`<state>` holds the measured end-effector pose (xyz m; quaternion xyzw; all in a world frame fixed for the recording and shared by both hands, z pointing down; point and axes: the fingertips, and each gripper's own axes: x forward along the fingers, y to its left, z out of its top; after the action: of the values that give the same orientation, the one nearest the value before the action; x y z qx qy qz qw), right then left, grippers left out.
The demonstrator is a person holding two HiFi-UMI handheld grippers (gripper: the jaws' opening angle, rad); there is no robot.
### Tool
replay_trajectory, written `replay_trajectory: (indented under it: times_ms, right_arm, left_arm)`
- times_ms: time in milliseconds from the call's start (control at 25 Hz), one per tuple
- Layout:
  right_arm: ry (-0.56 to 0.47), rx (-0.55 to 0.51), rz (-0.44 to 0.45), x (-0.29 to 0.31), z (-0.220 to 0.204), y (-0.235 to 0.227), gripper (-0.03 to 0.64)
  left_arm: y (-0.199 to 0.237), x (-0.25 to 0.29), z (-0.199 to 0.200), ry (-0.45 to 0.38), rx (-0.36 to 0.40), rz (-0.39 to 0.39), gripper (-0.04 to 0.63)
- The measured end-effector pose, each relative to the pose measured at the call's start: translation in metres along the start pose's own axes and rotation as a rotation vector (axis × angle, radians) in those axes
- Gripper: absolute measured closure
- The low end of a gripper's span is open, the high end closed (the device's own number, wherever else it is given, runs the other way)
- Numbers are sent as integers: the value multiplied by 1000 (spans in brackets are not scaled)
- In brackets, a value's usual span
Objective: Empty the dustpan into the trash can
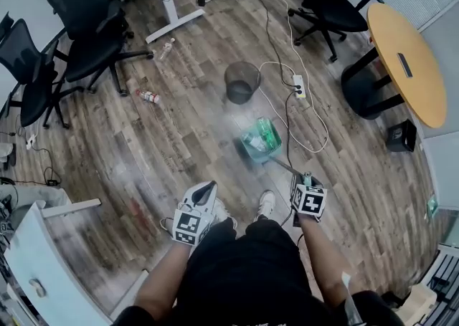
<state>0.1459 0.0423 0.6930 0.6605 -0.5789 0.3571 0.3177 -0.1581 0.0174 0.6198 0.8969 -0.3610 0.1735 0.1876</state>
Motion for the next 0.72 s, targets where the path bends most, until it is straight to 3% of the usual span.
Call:
replay_trajectory:
  times_ms: [280,720]
  right_arm:
    - [-89,50,-40,-21,46,-13,515]
    - [-196,37,-49,-42,124,-63,515]
  left_arm:
    - [25,7,25,-20,80,-37,572]
    - [30,55,73,-53,91,-3,572]
